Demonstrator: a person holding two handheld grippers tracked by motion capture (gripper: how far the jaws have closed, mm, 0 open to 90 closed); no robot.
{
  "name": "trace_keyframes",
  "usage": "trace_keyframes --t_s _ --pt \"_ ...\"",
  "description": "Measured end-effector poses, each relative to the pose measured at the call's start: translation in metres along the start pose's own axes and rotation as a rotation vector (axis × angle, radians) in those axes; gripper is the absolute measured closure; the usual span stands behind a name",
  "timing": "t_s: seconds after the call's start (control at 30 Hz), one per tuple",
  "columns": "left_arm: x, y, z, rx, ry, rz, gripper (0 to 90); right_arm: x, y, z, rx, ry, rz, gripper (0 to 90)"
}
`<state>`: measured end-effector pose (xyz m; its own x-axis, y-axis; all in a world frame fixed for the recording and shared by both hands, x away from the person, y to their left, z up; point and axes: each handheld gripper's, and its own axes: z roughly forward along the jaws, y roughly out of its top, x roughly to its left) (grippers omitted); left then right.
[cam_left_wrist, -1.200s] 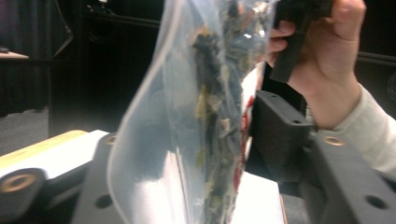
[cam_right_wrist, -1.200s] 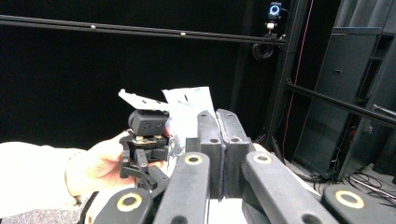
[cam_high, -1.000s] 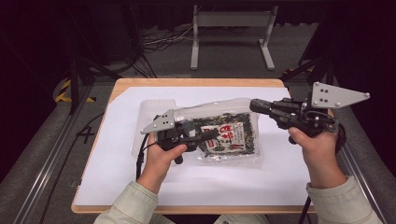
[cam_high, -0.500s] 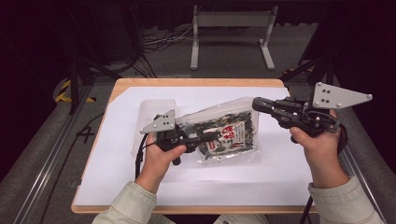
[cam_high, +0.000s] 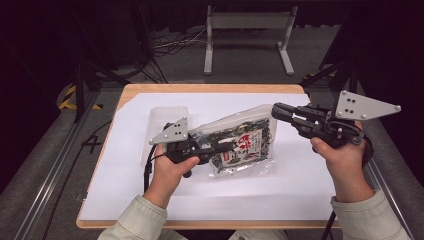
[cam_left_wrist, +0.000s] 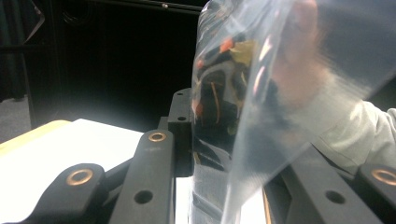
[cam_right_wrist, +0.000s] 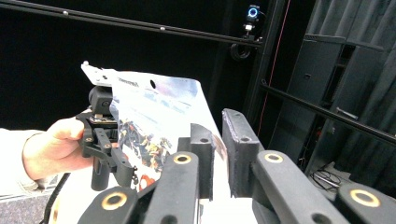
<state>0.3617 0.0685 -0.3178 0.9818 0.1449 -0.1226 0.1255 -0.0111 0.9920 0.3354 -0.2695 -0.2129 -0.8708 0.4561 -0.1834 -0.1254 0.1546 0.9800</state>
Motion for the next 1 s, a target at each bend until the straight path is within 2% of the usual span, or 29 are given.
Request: trace_keyframes --t_s 0.1,0.27,0.33,0.67,0.83,1.0 --pt "-0.001 0.002 0.0 0.003 0.008 0.003 71.8 -0.001 -0.001 -0.001 -0.006 -0.002 0.008 78.5" --pt "0.002 0.005 -0.004 -0.003 0.031 -0.002 71.9 -0.005 -0.003 -0.007 -0.028 -0.049 0.042 62.2" --pt "0.004 0.009 -0.007 -0.002 0.047 0.002 71.9 -0.007 -0.005 -0.009 -0.024 -0.06 0.057 58.7" --pt "0.007 0.032 -0.023 -0.024 0.093 0.023 71.8 -0.016 -0.022 -0.017 0.009 -0.111 0.108 50.6" --pt "0.009 0.041 -0.039 -0.039 0.131 0.036 71.8 -0.019 -0.037 -0.02 0.045 -0.159 0.116 46.7" --pt "0.01 0.048 -0.054 -0.061 0.173 0.045 71.8 -0.022 -0.053 -0.024 0.065 -0.18 0.152 45.2"
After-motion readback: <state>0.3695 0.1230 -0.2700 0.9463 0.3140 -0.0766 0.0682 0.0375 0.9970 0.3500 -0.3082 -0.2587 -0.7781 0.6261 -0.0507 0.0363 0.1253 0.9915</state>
